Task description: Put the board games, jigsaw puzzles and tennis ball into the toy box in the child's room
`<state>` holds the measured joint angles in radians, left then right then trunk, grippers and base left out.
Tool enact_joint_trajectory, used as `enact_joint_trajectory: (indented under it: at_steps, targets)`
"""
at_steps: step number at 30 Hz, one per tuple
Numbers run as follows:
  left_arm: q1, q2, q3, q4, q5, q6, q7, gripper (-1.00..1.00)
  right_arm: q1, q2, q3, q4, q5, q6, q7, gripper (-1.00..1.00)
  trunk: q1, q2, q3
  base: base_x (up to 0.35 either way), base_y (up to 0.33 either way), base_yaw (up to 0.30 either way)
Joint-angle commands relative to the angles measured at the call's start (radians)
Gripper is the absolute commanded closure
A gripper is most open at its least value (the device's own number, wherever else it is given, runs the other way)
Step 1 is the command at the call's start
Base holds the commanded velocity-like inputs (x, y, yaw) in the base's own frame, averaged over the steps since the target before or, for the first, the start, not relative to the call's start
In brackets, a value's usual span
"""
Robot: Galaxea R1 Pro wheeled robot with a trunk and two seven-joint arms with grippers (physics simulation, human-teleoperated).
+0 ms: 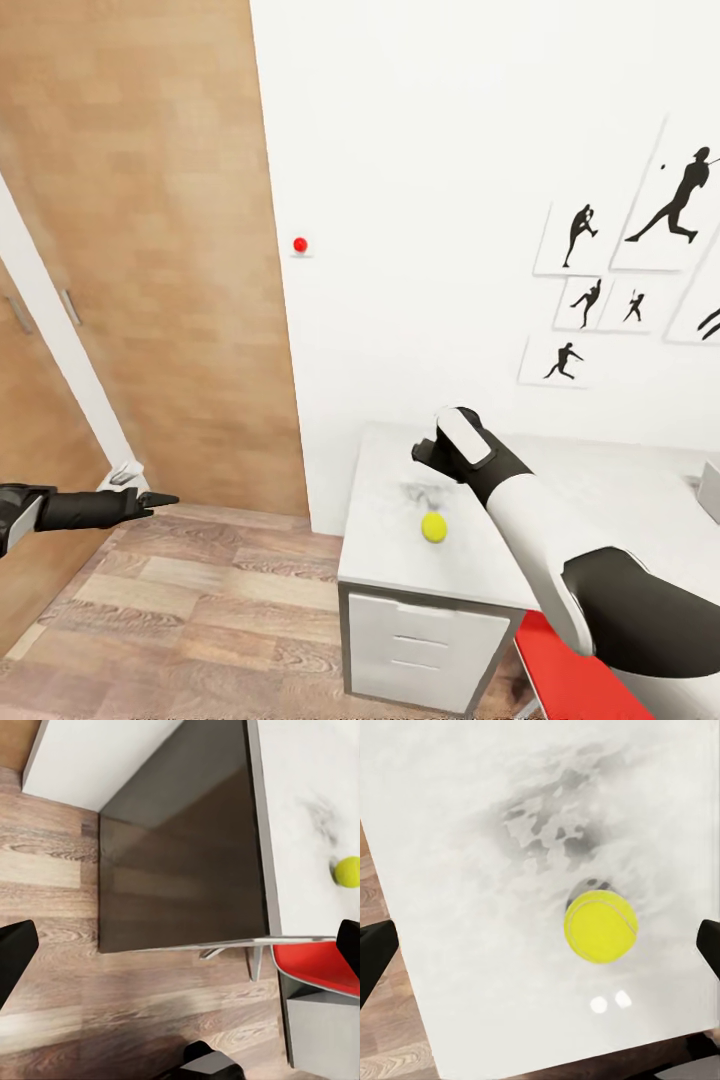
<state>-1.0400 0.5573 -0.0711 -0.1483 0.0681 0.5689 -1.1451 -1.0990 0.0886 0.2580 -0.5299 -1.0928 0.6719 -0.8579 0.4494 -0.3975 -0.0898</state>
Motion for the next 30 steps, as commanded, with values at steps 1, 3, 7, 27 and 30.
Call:
enact_joint_trajectory:
  at_steps: [1, 3, 7, 27, 30]
  targets:
    - [-0.001, 0.001, -0.007, -0.001, 0.007, 0.008, -0.002, -1.00, -0.001, -0.003, 0.005, -0.001, -0.007, 0.003, -0.008, -1.00, 0.001, -0.002, -0.004, 0.000, 0.000, 0.000]
    - [-0.001, 0.001, -0.007, -0.001, 0.007, 0.007, -0.003, -1.00, -0.002, -0.008, 0.005, -0.002, -0.007, 0.004, -0.012, -1.00, 0.001, -0.002, -0.007, 0.000, 0.000, 0.000]
    - [-0.001, 0.001, -0.007, -0.001, 0.007, 0.006, -0.003, -1.00, -0.006, -0.011, 0.004, -0.002, -0.007, 0.008, -0.018, -1.00, 0.001, -0.002, -0.014, 0.000, 0.000, 0.000]
    - [-0.001, 0.001, -0.007, -0.001, 0.007, 0.006, -0.004, -1.00, -0.013, -0.011, 0.004, -0.006, -0.005, 0.051, -0.023, -1.00, 0.001, -0.002, -0.047, 0.000, 0.000, 0.000]
    - [-0.001, 0.001, -0.007, -0.001, 0.007, 0.005, -0.004, -1.00, -0.014, -0.012, 0.004, -0.008, -0.005, 0.058, -0.024, -1.00, 0.001, -0.002, -0.052, 0.000, 0.000, 0.000]
